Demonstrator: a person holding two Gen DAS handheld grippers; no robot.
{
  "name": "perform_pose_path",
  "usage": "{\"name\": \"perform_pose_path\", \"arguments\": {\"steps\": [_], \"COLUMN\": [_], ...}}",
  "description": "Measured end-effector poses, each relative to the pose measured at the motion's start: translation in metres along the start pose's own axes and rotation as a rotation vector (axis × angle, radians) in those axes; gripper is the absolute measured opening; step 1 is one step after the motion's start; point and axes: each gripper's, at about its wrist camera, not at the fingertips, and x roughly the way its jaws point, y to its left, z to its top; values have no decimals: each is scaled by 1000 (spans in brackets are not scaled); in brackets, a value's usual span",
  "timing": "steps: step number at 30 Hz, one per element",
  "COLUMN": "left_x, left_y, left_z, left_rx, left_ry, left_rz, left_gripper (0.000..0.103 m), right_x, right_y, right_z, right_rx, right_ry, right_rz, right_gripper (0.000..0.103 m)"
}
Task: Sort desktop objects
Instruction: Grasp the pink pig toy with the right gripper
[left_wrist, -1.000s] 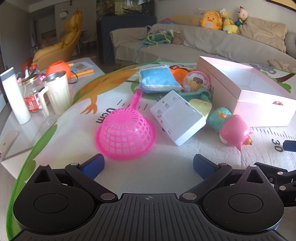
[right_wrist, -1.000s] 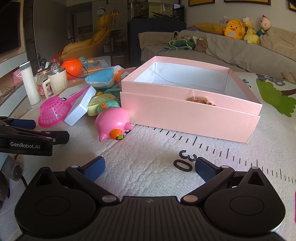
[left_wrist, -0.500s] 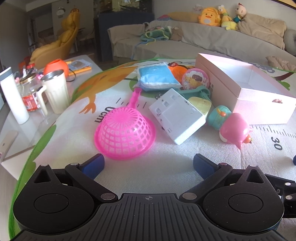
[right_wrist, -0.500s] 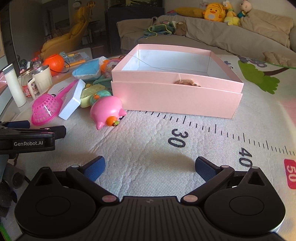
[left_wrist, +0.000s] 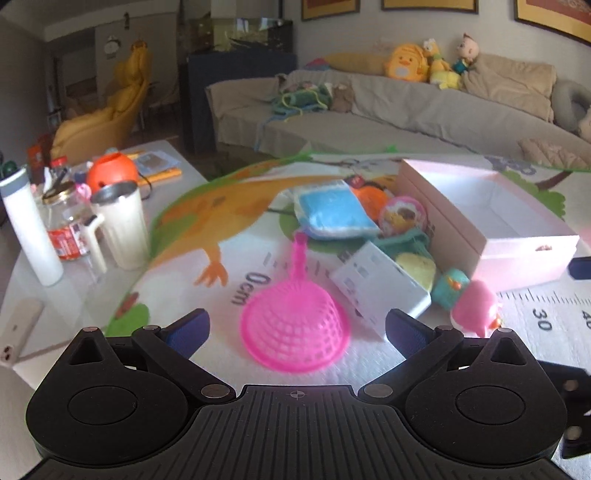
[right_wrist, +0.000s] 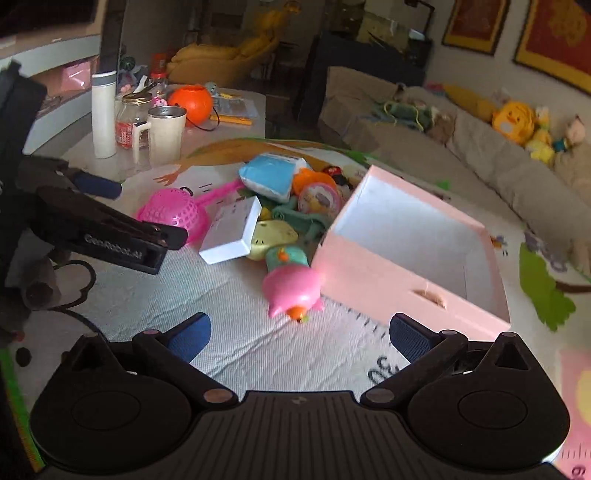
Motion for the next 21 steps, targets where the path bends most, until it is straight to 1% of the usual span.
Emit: {"name": "perform_pose_path", "arguments": {"steps": [1, 3, 4, 5, 6, 7, 9, 10, 11, 12, 13, 14, 15, 16, 17, 18, 19, 20, 21], "left_x": [-3, -8, -10, -10, -10, -9, -5, -3, -1, 0, 0, 0, 0, 1, 3, 5, 7, 8, 9], "left_y": [6, 19, 25, 29, 33, 37, 41, 42, 42, 41, 41, 40, 39, 36, 33, 27, 20, 13, 3], "left_z": [5, 12, 14, 16, 17, 18, 18, 18, 18, 16, 14, 11, 8, 3, 0, -3, -6, -7, -9], "left_rx": [-15, -46, -61, -74, -85, -95, -111, -115, -114, -110, -103, -95, -87, -76, -65, -43, -18, 7, 45], "left_ry": [-13, -29, -30, -32, -33, -33, -25, -20, -16, -11, -9, -6, -1, 12, 23, 34, 37, 34, 23], "left_rz": [6, 12, 18, 24, 29, 31, 30, 24, 17, 11, 6, 0, -8, -22, -37, -61, -82, -97, -105], "left_gripper": [103, 103, 103, 103, 103, 103, 103, 103, 103, 103, 103, 103, 103, 103, 103, 103, 103, 103, 103], "right_x": [10, 34, 47, 58, 64, 63, 52, 46, 38, 31, 23, 16, 8, 0, -6, -11, -11, -5, 1], "right_y": [2, 7, 8, 8, 8, 9, 12, 12, 13, 11, 5, -6, -21, -37, -54, -76, -92, -115, -132], "right_z": [5, 15, 20, 24, 27, 28, 29, 29, 27, 26, 24, 20, 16, 11, 6, 0, -4, -7, -10], "right_rx": [-23, -36, -16, 22, 69, 107, 117, 109, 90, 70, 61, 69, 95, 133, 179, 247, 299, 370, 438], "right_ry": [-14, -12, 4, 23, 33, 9, -54, -82, -117, -136, -148, -163, -183, -203, -222, -239, -239, -221, -206], "right_rz": [1, 7, 13, 42, 105, 160, 292, 326, 329, 295, 240, 178, 110, 45, -20, -104, -156, -202, -232], "right_gripper": [97, 96, 95, 93, 90, 90, 90, 90, 90, 90, 90, 90, 92, 99, 103, 103, 103, 103, 103]}}
